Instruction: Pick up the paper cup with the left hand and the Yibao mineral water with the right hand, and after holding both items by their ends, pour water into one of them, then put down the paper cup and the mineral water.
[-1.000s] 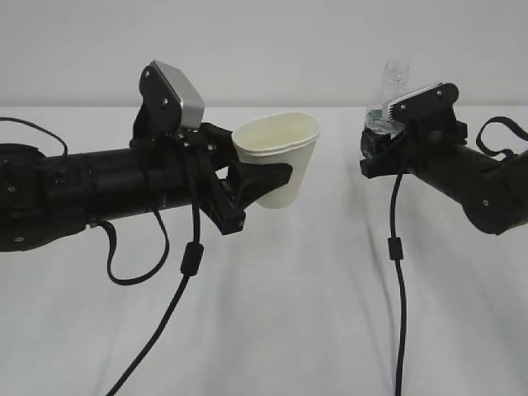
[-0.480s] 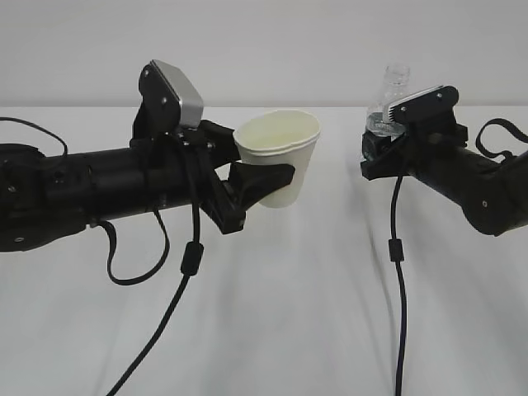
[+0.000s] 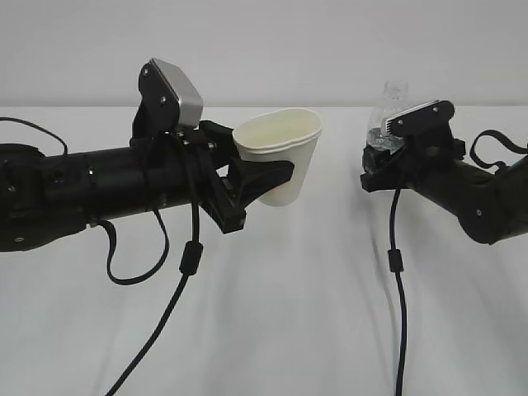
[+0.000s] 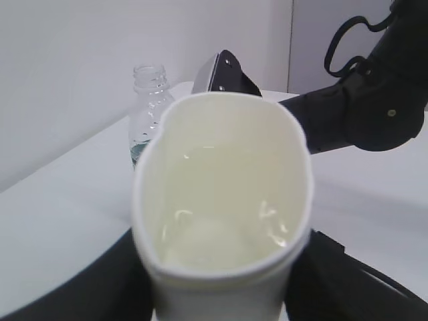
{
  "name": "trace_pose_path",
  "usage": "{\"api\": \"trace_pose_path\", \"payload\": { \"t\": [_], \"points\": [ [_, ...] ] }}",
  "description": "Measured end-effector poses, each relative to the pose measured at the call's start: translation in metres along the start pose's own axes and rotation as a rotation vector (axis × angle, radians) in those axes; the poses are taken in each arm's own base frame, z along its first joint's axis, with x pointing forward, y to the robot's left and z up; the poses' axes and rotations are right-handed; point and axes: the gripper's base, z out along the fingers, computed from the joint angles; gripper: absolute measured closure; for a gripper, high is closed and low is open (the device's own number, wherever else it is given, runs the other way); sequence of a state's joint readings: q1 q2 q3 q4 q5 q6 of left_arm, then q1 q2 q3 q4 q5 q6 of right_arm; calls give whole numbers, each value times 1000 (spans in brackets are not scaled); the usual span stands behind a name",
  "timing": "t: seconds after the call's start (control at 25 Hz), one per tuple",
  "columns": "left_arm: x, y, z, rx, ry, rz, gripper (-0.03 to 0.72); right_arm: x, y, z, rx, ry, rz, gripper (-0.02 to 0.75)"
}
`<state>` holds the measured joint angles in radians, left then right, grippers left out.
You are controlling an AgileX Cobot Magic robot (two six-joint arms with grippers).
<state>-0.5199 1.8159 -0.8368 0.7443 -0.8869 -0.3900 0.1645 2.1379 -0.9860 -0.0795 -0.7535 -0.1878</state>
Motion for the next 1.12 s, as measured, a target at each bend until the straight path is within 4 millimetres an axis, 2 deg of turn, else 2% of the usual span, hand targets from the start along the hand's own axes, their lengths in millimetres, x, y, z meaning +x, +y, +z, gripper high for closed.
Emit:
{"api": "trace_pose_path", "payload": {
  "t": [0.24,1.12],
  "points": [
    [0,0,0,0,0,0,316,11,2,3,-6,30,3,318],
    [0,0,0,0,0,0,321,17,2,9,12,6,24,318]
  ]
}}
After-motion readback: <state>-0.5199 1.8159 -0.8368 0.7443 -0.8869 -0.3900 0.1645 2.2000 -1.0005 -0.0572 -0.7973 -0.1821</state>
